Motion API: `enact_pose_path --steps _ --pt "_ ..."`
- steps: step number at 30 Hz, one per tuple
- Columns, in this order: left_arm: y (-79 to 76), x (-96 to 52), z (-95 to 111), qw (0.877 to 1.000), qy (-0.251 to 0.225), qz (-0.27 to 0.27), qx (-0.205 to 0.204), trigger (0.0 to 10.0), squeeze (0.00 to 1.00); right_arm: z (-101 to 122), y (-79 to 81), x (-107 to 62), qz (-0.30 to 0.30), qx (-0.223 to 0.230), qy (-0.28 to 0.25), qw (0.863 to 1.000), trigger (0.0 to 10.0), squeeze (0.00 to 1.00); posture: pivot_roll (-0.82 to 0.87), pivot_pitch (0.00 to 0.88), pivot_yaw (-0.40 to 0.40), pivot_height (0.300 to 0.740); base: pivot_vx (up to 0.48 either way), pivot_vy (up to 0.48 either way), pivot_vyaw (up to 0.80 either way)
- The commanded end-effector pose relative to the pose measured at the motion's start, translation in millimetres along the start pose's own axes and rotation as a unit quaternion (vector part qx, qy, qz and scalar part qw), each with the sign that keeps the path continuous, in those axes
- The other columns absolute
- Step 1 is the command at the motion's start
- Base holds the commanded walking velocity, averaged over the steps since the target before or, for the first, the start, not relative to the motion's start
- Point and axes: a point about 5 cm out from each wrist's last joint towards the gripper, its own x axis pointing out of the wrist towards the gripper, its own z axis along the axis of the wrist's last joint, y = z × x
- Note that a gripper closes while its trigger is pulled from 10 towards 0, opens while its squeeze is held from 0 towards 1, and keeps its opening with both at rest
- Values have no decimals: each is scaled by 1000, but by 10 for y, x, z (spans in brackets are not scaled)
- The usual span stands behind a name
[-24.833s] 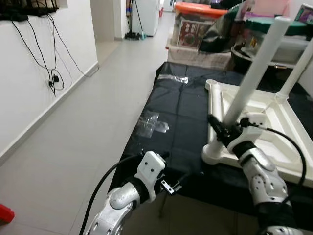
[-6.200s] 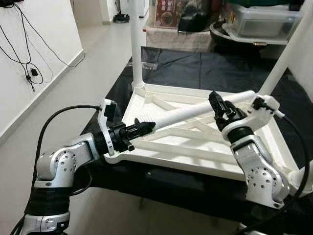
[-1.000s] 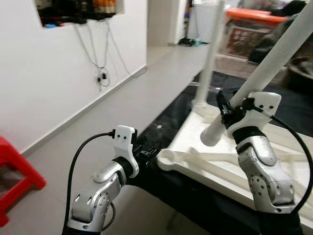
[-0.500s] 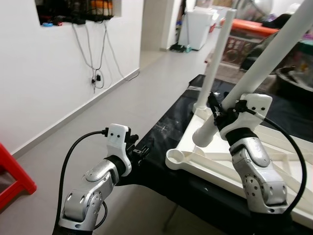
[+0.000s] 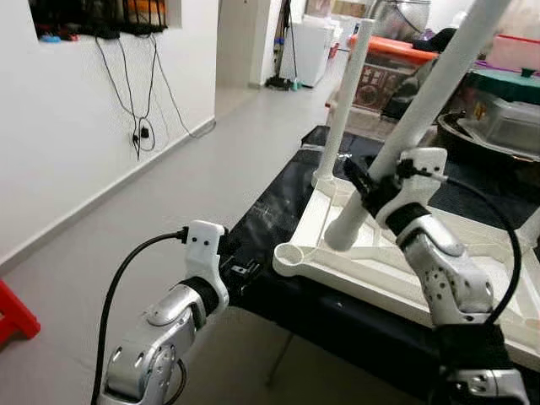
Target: Building children table
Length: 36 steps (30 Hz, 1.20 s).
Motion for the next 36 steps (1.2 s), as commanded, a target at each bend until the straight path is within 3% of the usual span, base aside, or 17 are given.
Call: enact_pose_path --steps 1,12,15,16,21,28,36 --pt "-37 -50 0 1000 5 4 -4 10000 0 83 42 43 -3 -3 -22 1000 10000 0 140 126 -152 740 0 0 0" --pt "22 25 209 999 -29 19 17 10000 0 110 149 8 -1 8 -48 999 10000 0 134 135 -150 740 0 0 0" --pt "26 78 292 999 -44 17 21 10000 0 209 184 -5 -8 9 -73 997 10000 0 137 113 -148 740 0 0 0" --pt "35 140 325 998 -53 15 27 10000 0 308 224 -31 -22 -17 -103 994 10000 0 138 77 -140 740 0 0 0" --pt "-1 208 444 996 -78 10 47 10000 0 437 292 -181 -60 -43 -143 987 10000 0 140 19 -130 740 0 0 0" --pt "4 319 539 992 -102 17 71 10000 0 389 336 -390 -85 -47 -151 984 10000 0 127 0 -101 740 0 0 0" --pt "26 414 607 990 -121 27 64 10000 0 312 294 -408 -111 -49 -146 982 10000 0 128 0 -93 740 0 0 0"
